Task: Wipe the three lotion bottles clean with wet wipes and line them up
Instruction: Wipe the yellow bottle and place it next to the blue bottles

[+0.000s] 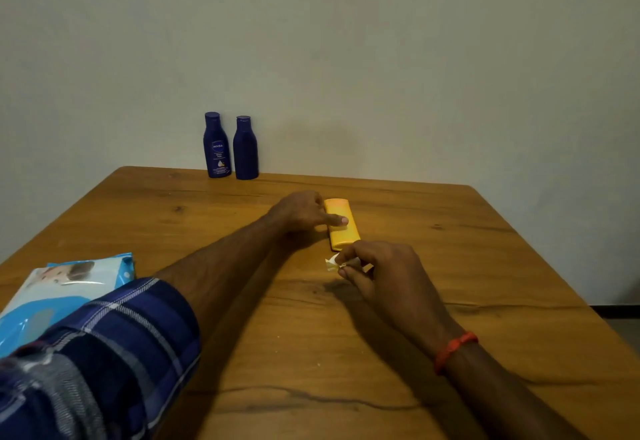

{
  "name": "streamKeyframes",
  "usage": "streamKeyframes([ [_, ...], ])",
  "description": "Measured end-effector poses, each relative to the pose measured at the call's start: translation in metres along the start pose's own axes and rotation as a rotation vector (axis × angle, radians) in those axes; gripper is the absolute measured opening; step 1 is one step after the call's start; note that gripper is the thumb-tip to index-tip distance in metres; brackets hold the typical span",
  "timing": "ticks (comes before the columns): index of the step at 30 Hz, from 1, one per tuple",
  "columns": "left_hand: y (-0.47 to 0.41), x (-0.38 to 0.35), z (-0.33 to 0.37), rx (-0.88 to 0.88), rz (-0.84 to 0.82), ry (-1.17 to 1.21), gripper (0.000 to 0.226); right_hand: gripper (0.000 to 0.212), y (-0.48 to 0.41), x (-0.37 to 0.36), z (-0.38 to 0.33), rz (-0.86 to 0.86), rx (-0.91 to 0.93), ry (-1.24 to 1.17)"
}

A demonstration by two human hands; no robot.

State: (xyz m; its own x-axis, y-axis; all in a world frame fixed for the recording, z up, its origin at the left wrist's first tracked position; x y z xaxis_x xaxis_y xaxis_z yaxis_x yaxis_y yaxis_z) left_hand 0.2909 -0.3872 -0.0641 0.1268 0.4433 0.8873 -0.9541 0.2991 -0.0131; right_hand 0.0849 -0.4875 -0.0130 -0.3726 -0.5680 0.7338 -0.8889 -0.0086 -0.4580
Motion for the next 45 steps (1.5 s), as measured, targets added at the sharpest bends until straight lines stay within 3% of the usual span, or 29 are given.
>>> streamKeyframes([
  [5, 0.007, -0.007, -0.005, 0.067, 0.001, 0.175, 0.069, 0.019, 0.006, 0.009, 0.001, 0.015, -0.017, 0.004],
  [8, 0.017, -0.006, -0.002, 0.108, -0.029, 0.28, 0.082, 0.018, 0.014, 0.014, 0.001, 0.023, -0.038, -0.007],
  [12, 0.03, -0.002, 0.01, 0.09, -0.198, 0.216, 0.099, 0.017, 0.027, 0.026, 0.003, 0.038, -0.047, -0.017],
  [18, 0.053, 0.01, 0.016, 0.111, 0.116, -0.07, 0.1, 0.016, 0.047, 0.044, 0.003, 0.08, -0.073, -0.055],
  [21, 0.069, 0.005, 0.027, 0.117, 0.122, -0.163, 0.088, 0.015, 0.056, 0.052, -0.001, 0.1, -0.087, -0.067],
  [25, 0.084, 0.004, 0.03, 0.192, 0.074, -0.12, 0.083, 0.014, 0.066, 0.064, -0.004, 0.125, -0.111, -0.079],
  [32, 0.137, 0.01, 0.025, 0.09, 0.1, 0.389, 0.055, 0.016, 0.085, 0.092, -0.017, 0.257, -0.13, -0.206],
  [36, 0.203, 0.014, 0.042, 0.144, -0.104, 1.136, 0.039, 0.017, 0.091, 0.11, -0.027, 0.375, -0.143, -0.297],
  [38, 0.23, 0.013, 0.053, 0.152, -0.166, 1.362, 0.035, 0.013, 0.092, 0.116, -0.031, 0.441, -0.157, -0.355],
  [41, 0.259, 0.01, 0.061, 0.167, -0.179, 1.575, 0.041, 0.014, 0.091, 0.118, -0.047, 0.492, -0.161, -0.412],
  [45, 0.286, 0.012, 0.073, 0.173, -0.298, 1.826, 0.068, 0.018, 0.092, 0.119, -0.076, 0.516, -0.097, -0.425],
])
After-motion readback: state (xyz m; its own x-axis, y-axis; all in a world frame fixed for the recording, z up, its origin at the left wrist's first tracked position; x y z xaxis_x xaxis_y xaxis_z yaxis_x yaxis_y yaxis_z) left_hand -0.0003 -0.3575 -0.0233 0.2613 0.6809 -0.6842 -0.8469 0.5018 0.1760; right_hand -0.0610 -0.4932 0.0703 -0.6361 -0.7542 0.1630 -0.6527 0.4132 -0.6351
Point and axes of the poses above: each hand's wrist, its own y-axis away from the middle knuckle, its own x-axis out of the back of the hand, z = x × y, the point moved 7 cm from there along -y, towards the middle knuckle, and after that the axes turned 8 degrees about z, right-handed, at the moved point
